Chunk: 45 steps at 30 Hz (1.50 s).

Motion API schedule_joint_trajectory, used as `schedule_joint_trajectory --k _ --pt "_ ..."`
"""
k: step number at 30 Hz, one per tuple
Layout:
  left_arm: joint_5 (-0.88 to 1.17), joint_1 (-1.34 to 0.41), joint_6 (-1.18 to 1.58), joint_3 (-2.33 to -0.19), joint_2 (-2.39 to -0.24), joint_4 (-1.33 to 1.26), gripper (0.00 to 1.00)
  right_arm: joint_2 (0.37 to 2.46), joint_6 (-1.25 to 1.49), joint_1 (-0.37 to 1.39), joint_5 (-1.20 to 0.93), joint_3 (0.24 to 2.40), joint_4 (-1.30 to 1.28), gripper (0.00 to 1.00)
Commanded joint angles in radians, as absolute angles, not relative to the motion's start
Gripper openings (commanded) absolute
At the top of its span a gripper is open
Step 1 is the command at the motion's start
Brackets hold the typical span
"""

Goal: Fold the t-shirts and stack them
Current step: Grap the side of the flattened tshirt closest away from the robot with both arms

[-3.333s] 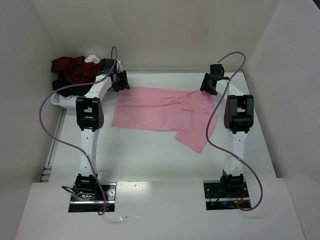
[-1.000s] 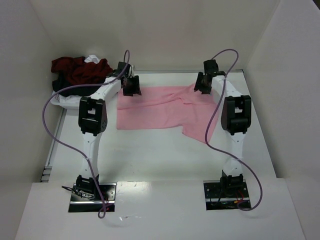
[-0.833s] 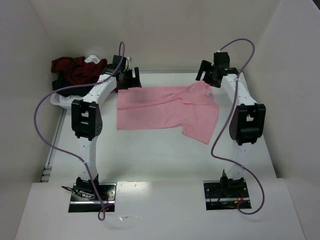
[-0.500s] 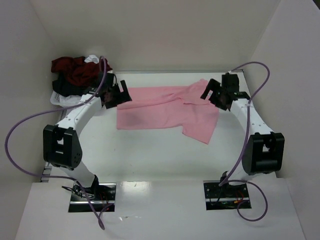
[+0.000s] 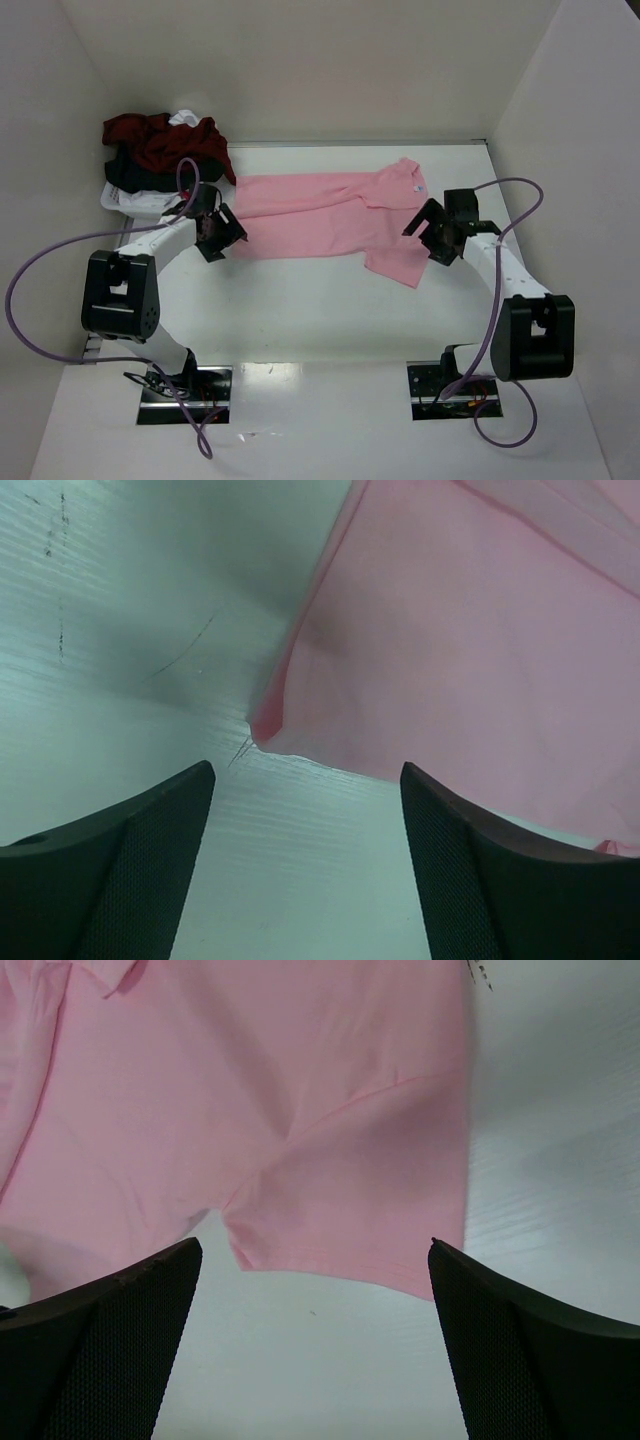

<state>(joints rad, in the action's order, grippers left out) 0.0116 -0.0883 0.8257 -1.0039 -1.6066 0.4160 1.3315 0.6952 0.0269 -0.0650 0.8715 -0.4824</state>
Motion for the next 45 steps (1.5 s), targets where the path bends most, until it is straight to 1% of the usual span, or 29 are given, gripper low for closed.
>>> schedule_joint_trajectory --k 1,3,6,11,12,13,16,17,19,28,34,45 --pt "0.011 -0.078 0.851 -1.003 -1.617 0.35 0.82 1.299 0.729 0.02 -0.052 0.85 -0.454 0.99" --pt "0.031 -0.078 0.851 -1.003 -1.631 0.35 0.78 1.299 0.738 0.02 -0.043 0.839 -0.454 0.99" --pt "0.04 -0.078 0.862 -0.993 -1.643 0.331 0.7 1.29 0.767 0.02 -0.014 0.827 -0.454 0.99" --pt "0.029 -0.069 0.873 -0.968 -1.643 0.331 0.67 1.29 0.801 0.02 0.043 0.827 -0.495 0.99" --pt "0.02 -0.069 0.873 -0.968 -1.652 0.331 0.65 1.29 0.811 0.02 0.043 0.818 -0.495 0.99" --pt "0.02 -0.058 0.873 -0.968 -1.652 0.331 0.61 1.29 0.811 0.02 0.043 0.818 -0.495 0.99" --pt "0.02 -0.049 0.873 -0.968 -1.672 0.34 0.57 1.29 0.833 0.02 0.043 0.793 -0.485 0.99" --pt "0.02 -0.049 0.873 -0.968 -1.672 0.341 0.51 1.29 0.833 0.02 0.054 0.793 -0.485 0.99" --pt "0.02 -0.049 0.873 -0.968 -1.684 0.341 0.44 1.31 0.833 0.02 0.066 0.793 -0.511 0.99" --pt "0.057 -0.02 0.873 -0.968 -1.733 0.319 0.18 1.301 0.851 0.02 0.055 0.781 -0.505 0.99" --pt "0.066 -0.02 0.864 -0.977 -1.743 0.319 0.0 1.339 0.851 0.02 0.044 0.762 -0.505 0.99" --pt "0.087 -0.02 0.854 -0.995 -1.761 0.319 0.0 1.362 0.851 0.02 0.043 0.723 -0.505 0.99"
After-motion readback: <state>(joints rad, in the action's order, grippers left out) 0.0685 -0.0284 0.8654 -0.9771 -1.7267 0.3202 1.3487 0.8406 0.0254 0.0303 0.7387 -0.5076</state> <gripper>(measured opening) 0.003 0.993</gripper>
